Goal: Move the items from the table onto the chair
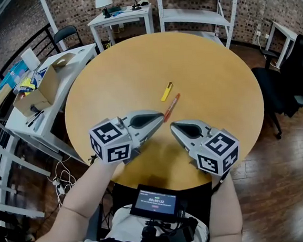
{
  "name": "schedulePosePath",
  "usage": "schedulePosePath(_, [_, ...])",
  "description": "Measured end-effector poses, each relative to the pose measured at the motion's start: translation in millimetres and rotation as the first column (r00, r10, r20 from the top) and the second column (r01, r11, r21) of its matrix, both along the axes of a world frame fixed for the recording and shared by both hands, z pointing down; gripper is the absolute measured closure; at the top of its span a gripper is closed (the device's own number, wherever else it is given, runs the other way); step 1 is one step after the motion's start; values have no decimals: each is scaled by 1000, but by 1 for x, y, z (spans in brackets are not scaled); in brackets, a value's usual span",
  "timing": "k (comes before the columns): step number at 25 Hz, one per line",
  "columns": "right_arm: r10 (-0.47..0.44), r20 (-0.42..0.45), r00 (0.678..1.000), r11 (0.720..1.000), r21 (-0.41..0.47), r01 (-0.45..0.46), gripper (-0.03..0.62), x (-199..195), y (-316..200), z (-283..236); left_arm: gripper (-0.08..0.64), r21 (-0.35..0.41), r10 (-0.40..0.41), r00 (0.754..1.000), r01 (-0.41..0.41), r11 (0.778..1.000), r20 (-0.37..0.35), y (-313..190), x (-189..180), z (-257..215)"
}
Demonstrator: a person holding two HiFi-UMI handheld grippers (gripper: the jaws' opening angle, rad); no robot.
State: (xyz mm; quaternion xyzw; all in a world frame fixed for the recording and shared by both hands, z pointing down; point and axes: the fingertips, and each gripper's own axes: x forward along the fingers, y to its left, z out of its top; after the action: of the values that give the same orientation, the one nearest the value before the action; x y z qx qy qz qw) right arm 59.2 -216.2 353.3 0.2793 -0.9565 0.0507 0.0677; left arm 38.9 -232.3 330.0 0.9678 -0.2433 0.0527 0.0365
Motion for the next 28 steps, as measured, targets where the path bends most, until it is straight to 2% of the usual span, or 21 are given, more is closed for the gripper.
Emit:
schedulePosePath(10, [0, 1, 1000, 1000, 1, 0, 588, -1, -1, 1, 555, 0, -3, 1000, 3, 1000, 5, -1, -1, 2])
schedulePosePath(15, [0, 0, 1000, 1000, 0, 0, 588, -3, 0, 1, 552, 17, 16, 995, -18, 1000, 96, 1, -2, 9])
schedulePosePath(19, [0, -1, 1000, 1000, 2, 0, 588, -3, 0, 1, 548, 12, 27, 982, -30, 999, 190, -4, -3, 16])
schedulePosePath(23, [0, 1, 1000, 1000, 2, 0, 588, -4, 0, 2, 549, 50, 20, 940, -39, 998, 340, -14, -2, 27])
schedulePosePath(26, [0, 0, 1000, 1000, 2, 0, 588, -3, 0, 2, 549, 88, 20, 887, -68, 994, 462, -25, 0, 33])
schedulePosePath(28, [0, -1, 1000, 1000, 1, 0, 588, -4, 0, 3, 548, 89, 42, 840, -107, 990, 540, -32, 3, 38])
